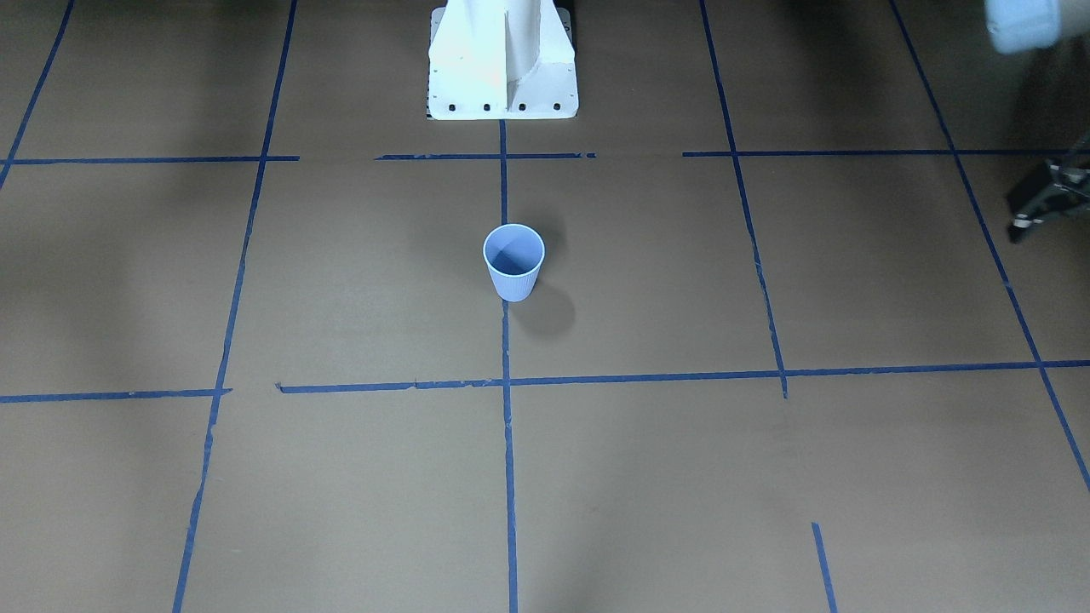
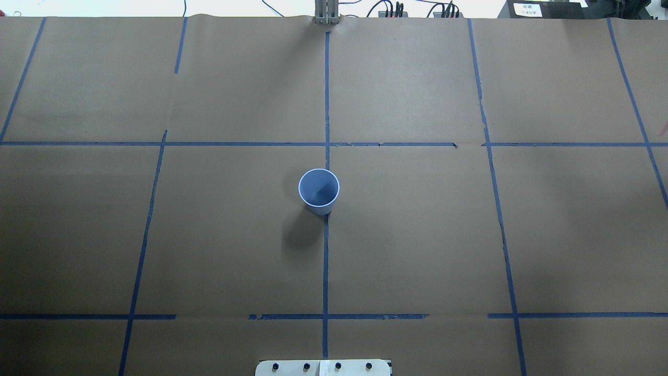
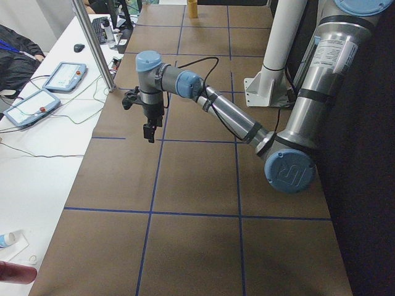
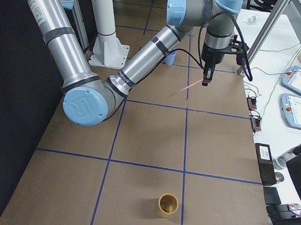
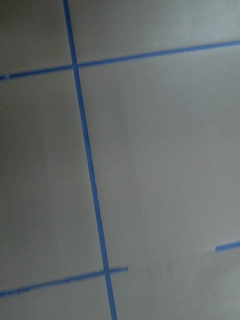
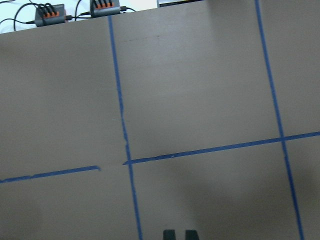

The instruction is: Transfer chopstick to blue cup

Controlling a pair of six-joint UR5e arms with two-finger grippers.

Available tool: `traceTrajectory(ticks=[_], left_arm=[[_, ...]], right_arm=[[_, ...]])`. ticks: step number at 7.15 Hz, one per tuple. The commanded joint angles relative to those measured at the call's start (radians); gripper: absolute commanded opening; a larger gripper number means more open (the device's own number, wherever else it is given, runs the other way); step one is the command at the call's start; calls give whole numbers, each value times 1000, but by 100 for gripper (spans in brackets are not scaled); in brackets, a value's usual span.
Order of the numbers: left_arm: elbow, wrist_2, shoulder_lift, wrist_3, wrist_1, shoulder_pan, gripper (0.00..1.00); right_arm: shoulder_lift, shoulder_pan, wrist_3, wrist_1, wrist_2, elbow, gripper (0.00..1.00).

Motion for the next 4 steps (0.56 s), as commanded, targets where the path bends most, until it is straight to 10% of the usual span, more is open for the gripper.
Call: traceTrajectory(ticks=[1,4], left_arm=[[78,-1,1,124,-5,-67,100],[171,-1,1,305,-8,-132,100]], right_arm=[[185,-235,388,33,-29,23,0],[284,-572,752,375,-347,-67,0]])
